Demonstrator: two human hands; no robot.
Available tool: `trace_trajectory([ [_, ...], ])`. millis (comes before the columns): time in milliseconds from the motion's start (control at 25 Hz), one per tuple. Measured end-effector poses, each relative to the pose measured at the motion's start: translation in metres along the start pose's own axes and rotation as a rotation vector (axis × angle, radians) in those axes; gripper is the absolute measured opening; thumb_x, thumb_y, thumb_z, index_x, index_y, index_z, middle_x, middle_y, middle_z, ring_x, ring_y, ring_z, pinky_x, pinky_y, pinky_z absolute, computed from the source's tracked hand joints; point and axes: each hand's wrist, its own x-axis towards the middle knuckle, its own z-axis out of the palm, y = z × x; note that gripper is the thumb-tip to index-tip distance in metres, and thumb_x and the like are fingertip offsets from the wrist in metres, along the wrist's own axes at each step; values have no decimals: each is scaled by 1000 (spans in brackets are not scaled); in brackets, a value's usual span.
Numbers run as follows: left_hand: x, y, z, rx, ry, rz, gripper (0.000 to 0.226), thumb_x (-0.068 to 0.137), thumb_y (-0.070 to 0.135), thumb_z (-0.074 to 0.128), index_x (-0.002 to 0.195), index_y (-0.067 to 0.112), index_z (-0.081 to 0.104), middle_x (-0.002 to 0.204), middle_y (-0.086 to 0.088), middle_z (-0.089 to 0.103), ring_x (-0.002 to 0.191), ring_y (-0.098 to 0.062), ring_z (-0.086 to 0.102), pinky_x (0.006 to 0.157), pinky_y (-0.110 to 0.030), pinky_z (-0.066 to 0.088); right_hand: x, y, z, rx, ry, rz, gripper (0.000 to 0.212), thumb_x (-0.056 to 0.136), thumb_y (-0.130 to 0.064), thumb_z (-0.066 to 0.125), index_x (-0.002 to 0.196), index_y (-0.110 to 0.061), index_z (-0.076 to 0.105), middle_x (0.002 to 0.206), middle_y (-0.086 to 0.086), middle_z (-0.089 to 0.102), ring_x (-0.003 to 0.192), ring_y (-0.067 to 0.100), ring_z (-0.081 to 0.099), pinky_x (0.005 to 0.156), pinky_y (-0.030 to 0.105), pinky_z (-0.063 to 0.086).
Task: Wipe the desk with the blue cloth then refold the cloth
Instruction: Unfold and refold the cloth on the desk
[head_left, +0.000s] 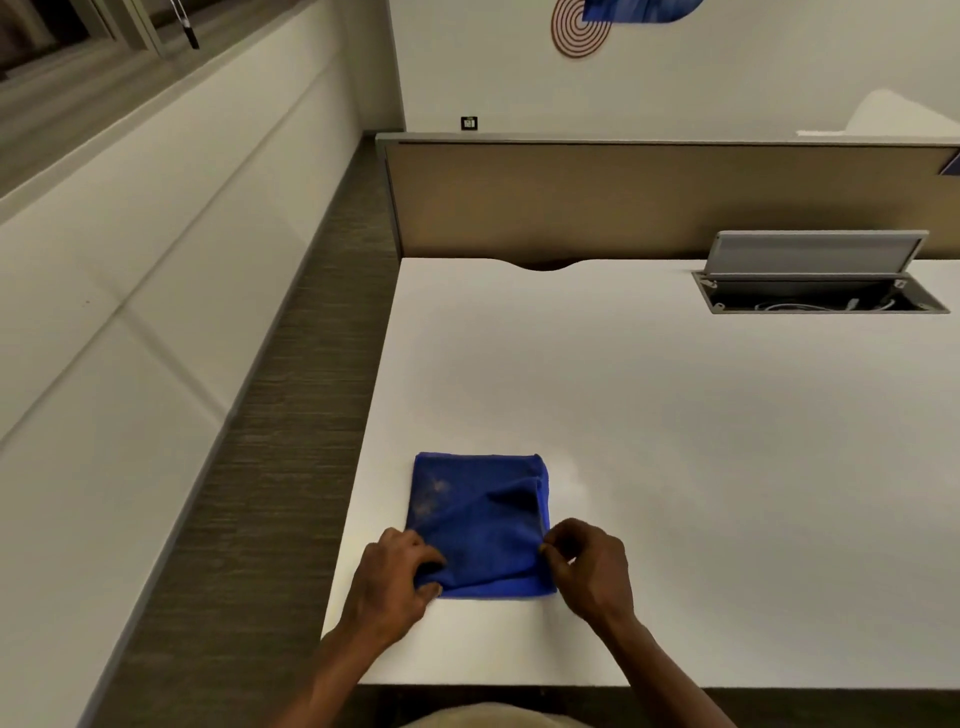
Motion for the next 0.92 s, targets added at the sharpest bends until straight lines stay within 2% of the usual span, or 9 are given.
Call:
trace_trajectory([
  [80,-2,0,2,-39,24,-22,17,83,26,83,99,29,78,106,12,66,102,-6,57,85,-15,47,-13,0,3,68,58,-104,22,85,-11,77,80,-33,72,77,-19,72,76,6,69,66,15,52],
  [200,-6,-4,3,-117,52,-56,21,79,12,85,89,27,74,106,13,59,102,-5,57,86,-14,49,-27,13,9,31,14,-128,19,84,-12,78,88,-30,76,81,-17,73,78,8,68,69,19,54],
  [280,-11,-5,5,-105,82,-45,25,74,8,86,84,26,72,110,13,57,104,-3,55,81,-12,49,-30,26,8,-71,-17,-140,12,86,-20,78,95,-28,78,89,-12,74,80,9,68,77,32,58],
  [440,-21,-11,11,1,72,-88,28,71,15,90,84,27,68,125,8,57,107,-7,56,71,-11,45,-35,40,6,-316,-95,-329,34,87,-47,74,118,-33,70,115,-10,63,99,14,63,77,25,52],
  [520,-22,-13,14,-3,62,-110,28,74,15,88,85,26,66,131,6,56,100,-9,62,71,-8,43,-34,41,5,-400,-97,-388,36,88,-40,77,123,-32,70,122,-5,63,102,18,66,75,27,53],
  [640,-20,-13,15,-54,111,-136,29,76,4,84,82,24,64,134,8,56,89,-5,63,67,-2,41,-29,41,2,-394,40,-517,32,77,-18,90,105,-23,76,112,2,70,87,21,70,62,25,54],
  [720,-17,-6,8,-161,184,-151,38,73,-5,82,78,28,63,129,9,60,86,-5,64,69,-6,48,-26,31,-4,-300,70,-606,30,81,-13,86,108,-20,73,123,4,69,104,23,69,78,29,58],
  [800,-12,1,-10,-367,245,-184,45,75,-11,78,80,32,66,112,10,72,80,-9,69,67,-22,56,-18,15,-14,-172,106,-640,26,87,-11,80,111,-17,72,127,2,69,118,20,64,93,33,57],
  [920,0,8,-50,-600,282,-225,39,88,-5,72,87,34,69,94,7,77,76,-17,74,64,-28,60,2,-22,-40,-23,181,-645,18,93,-11,71,110,-16,72,113,-4,74,106,17,70,92,26,53],
])
